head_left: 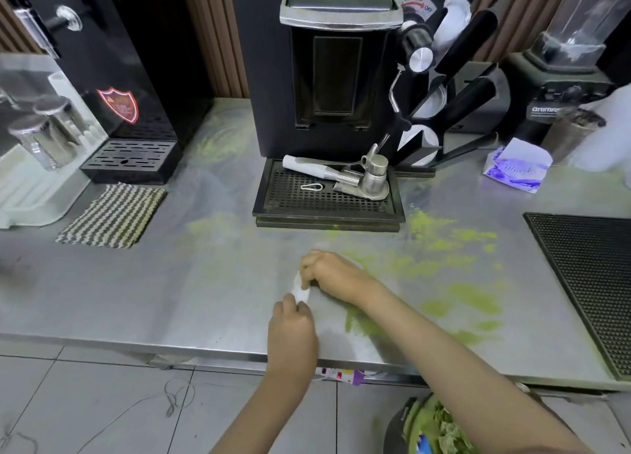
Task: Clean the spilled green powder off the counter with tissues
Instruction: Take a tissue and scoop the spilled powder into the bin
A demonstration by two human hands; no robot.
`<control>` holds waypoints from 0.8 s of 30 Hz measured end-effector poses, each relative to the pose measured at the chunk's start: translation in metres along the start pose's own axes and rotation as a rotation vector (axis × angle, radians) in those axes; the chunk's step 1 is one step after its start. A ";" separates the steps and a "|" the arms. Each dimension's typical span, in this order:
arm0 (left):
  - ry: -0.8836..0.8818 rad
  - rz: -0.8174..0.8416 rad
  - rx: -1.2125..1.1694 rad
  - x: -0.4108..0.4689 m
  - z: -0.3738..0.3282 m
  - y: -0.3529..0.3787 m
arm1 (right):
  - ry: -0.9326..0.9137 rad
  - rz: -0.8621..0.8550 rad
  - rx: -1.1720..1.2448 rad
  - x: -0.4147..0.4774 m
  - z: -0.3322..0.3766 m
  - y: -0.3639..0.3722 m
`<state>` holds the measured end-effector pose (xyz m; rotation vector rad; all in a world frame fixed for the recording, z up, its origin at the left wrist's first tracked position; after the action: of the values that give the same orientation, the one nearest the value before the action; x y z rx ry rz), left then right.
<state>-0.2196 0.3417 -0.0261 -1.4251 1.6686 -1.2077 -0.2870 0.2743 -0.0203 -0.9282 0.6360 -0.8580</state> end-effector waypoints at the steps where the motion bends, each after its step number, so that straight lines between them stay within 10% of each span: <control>1: 0.005 0.053 -0.007 -0.001 -0.009 0.009 | -0.030 0.005 -0.027 -0.010 -0.006 -0.002; 24: 0.139 0.138 0.100 0.009 -0.042 0.019 | 0.070 -0.130 -0.063 -0.045 -0.056 -0.017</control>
<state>-0.2669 0.3432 -0.0264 -1.1694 1.7431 -1.3174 -0.3596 0.2834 -0.0267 -1.0080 0.6717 -0.9946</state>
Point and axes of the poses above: each hand's wrist, its own x-axis towards the middle knuckle, its own y-axis out of the palm, z = x × y, the point moved 7 cm from there along x, towards the middle knuckle, and after that the axes turned 1 degree about -x, right-handed, at the moved point
